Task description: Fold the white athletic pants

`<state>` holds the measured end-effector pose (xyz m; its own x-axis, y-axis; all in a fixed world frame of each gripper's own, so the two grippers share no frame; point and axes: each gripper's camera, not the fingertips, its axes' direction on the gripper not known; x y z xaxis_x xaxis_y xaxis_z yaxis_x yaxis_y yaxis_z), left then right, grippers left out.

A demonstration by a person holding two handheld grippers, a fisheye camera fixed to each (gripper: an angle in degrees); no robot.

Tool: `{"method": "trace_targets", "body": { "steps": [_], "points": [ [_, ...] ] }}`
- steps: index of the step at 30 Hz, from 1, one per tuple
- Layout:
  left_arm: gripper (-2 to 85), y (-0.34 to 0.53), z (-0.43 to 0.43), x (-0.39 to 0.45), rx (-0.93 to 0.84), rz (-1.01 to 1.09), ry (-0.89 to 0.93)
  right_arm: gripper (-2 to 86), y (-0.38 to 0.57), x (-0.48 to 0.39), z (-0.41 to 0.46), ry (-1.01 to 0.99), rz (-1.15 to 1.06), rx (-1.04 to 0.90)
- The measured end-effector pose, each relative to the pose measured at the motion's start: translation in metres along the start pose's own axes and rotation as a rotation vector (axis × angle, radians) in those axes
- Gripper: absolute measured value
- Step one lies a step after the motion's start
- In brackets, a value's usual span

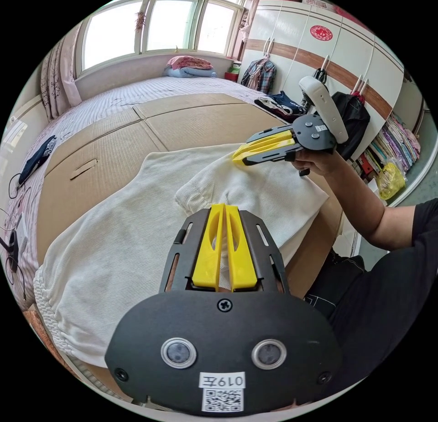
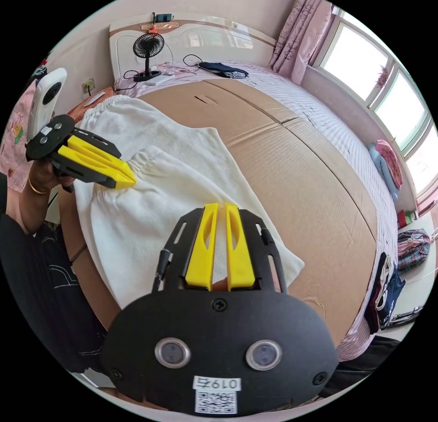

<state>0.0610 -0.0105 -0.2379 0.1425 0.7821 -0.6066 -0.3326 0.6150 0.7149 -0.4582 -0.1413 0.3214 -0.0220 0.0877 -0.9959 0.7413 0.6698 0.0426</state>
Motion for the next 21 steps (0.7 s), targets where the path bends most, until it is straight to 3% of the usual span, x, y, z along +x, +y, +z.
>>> {"method": "trace_targets", "body": {
  "steps": [12,21],
  "points": [
    [0.8,0.0,0.012,-0.033,0.005,-0.003,0.006,-0.6,0.056,0.016,0.002,0.11,0.04,0.011],
    [2.5,0.004,0.007,-0.069,0.078,-0.077,0.001,-0.4,0.161,0.059,-0.043,0.349,0.287,-0.02]
  ]
}}
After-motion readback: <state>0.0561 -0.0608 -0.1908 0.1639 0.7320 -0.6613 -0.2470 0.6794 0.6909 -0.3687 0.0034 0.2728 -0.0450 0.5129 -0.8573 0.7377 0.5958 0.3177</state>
